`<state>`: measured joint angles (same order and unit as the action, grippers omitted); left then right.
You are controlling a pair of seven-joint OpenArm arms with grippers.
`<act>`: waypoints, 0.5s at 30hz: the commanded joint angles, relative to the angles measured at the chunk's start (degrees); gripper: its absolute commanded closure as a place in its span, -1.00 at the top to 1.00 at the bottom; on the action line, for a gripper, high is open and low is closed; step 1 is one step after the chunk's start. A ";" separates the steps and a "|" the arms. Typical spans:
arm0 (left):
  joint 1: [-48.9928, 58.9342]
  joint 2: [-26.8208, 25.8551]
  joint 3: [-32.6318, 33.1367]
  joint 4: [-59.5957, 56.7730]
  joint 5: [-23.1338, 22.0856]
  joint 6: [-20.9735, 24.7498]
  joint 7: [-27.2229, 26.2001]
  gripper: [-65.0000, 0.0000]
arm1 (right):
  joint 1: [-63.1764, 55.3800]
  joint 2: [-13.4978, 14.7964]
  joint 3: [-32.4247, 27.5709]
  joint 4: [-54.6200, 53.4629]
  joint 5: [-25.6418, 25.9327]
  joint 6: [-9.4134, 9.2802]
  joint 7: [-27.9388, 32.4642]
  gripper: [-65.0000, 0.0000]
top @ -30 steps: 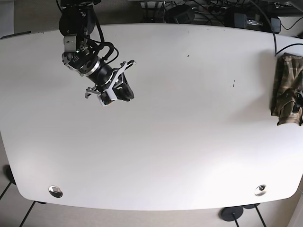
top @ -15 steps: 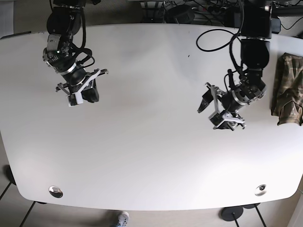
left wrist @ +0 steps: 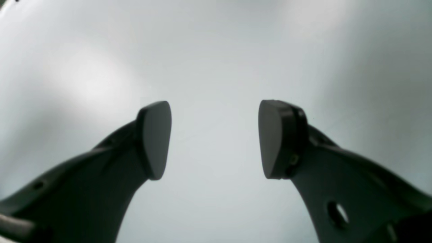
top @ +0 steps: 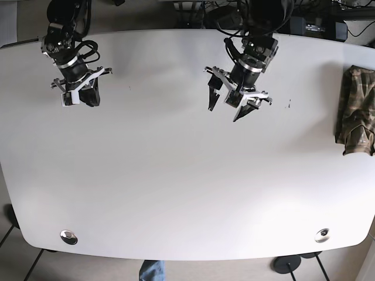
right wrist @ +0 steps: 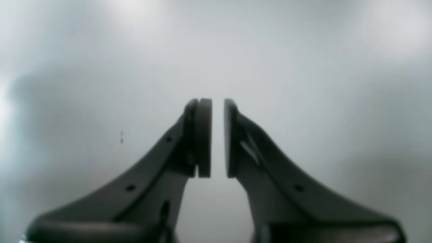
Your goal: Fold the T-shirt properly
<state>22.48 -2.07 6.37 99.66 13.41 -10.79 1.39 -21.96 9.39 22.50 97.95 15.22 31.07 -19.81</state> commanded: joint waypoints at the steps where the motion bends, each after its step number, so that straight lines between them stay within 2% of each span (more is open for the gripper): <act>1: 5.17 0.26 0.18 3.07 -0.53 2.13 -4.77 0.14 | -1.82 0.50 0.05 1.34 1.08 0.53 3.86 -0.82; 4: 16.68 0.00 0.00 8.78 -0.62 3.45 -8.82 0.13 | -7.80 0.68 0.31 2.75 1.17 0.71 8.25 -0.82; 8: 30.49 -0.09 -0.61 13.97 -0.62 4.59 -9.08 0.13 | -17.47 0.68 0.58 6.80 1.61 0.80 10.54 -0.83; 10: 37.70 0.00 -1.32 15.02 -0.71 6.61 -9.17 0.13 | -23.89 0.41 0.66 10.40 1.61 0.80 10.63 -0.83; 12: 41.30 -0.09 -2.64 15.02 -0.71 8.98 -10.05 0.13 | -27.58 0.33 0.58 11.98 1.70 0.80 10.63 -0.83; 15: 42.79 0.09 -7.29 13.97 -0.71 10.65 -16.11 0.13 | -28.02 0.33 0.58 11.89 1.70 0.80 10.63 -0.83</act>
<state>64.23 -2.09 -1.39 112.97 13.21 -0.58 -13.39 -49.30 9.37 22.70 108.71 15.88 31.51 -10.63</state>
